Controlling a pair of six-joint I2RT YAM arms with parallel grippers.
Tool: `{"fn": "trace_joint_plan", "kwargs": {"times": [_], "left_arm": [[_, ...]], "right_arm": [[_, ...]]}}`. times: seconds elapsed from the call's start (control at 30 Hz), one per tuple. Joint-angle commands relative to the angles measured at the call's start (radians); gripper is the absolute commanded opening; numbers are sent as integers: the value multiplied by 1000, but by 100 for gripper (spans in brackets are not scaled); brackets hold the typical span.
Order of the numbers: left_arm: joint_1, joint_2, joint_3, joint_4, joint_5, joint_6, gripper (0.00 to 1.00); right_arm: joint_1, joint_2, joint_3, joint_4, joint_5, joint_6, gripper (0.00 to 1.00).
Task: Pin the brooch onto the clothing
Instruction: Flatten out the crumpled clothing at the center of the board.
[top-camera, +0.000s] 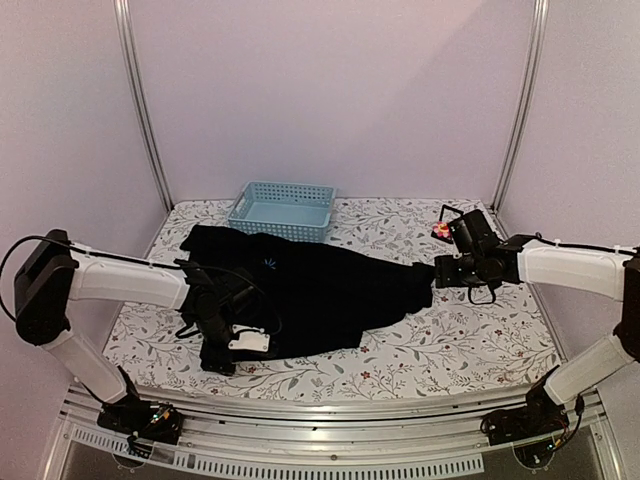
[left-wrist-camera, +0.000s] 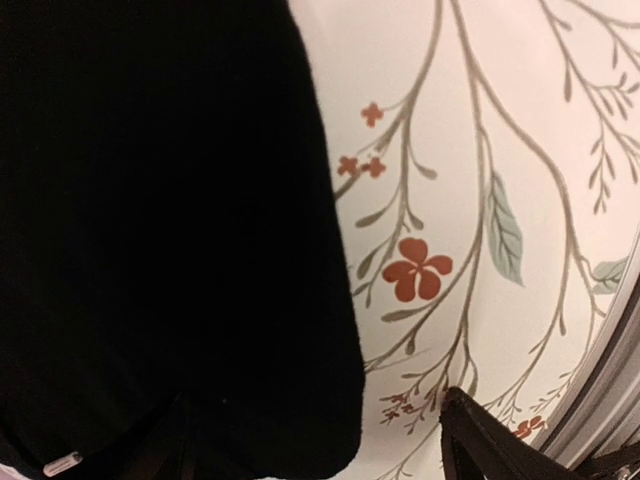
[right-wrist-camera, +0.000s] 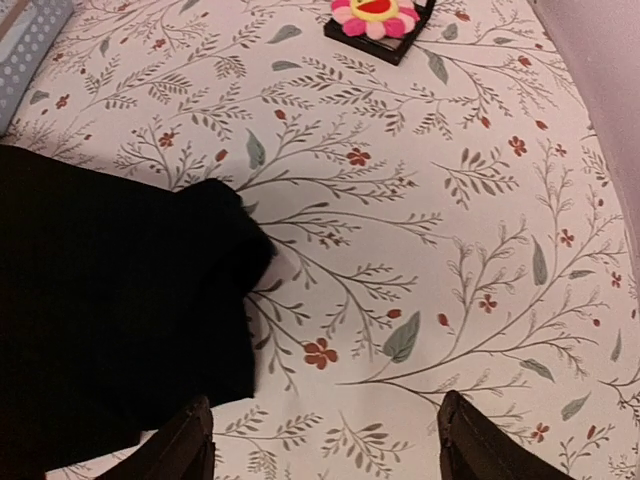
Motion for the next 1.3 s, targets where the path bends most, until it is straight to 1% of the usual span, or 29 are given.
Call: {"fn": "trace_joint_plan", "kwargs": {"times": [0.0,0.1,0.17,0.2,0.27,0.3,0.33,0.4,0.5,0.57,0.7,0.77,0.83,0.87,0.9,0.97,1.0,1.03,1.1,1.17,1.23,1.27], "left_arm": [[-16,71,4,72,-50,-3,82],[-14,77,-2,72,-72,1,80],[-12,58,-8,64,-72,5,79],[-10,40,-11,58,-70,12,79],[-4,5,-13,51,-69,26,79],[1,-12,-13,50,-69,34,79],[9,-27,-12,53,-69,40,79],[24,-47,-11,73,-65,40,79],[30,-55,-16,109,-64,32,77],[32,-53,-34,142,-69,37,77],[45,-18,-68,198,-123,55,77],[58,9,-67,202,-126,53,75],[63,31,-66,207,-131,49,69],[64,38,-65,208,-130,48,62],[64,45,-64,204,-126,46,50],[64,50,-57,176,-95,48,18],[64,52,-53,159,-79,49,5],[64,50,-51,153,-70,47,0],[64,42,-53,158,-71,37,0],[66,22,-56,179,-104,25,0],[78,-8,-48,190,-141,7,0],[91,-30,-37,189,-160,-4,0]], "right_arm": [[-99,-102,-22,-211,132,170,81],[-128,-172,-9,-239,105,175,88],[-135,-199,15,-244,53,173,88],[-135,-199,36,-232,-4,169,85],[-130,-170,58,-162,-185,131,80],[-118,-150,68,-132,-267,117,79],[-99,-113,83,-111,-305,105,78],[-54,-17,138,-112,-295,106,73],[-40,138,225,-134,-291,155,50],[-40,210,256,-123,-309,186,47],[-40,308,273,-47,-370,217,47],[-40,352,291,-38,-371,221,47],[-43,400,309,-36,-365,219,48],[-44,414,313,-30,-364,218,49],[-48,430,312,-21,-364,219,50],[-56,450,303,20,-390,227,51],[-59,454,296,57,-402,225,49],[-59,458,295,77,-410,224,47],[-62,469,303,100,-411,220,43],[-68,475,308,116,-405,218,33],[-82,475,306,129,-412,215,10],[-90,467,306,133,-418,207,1]]}}
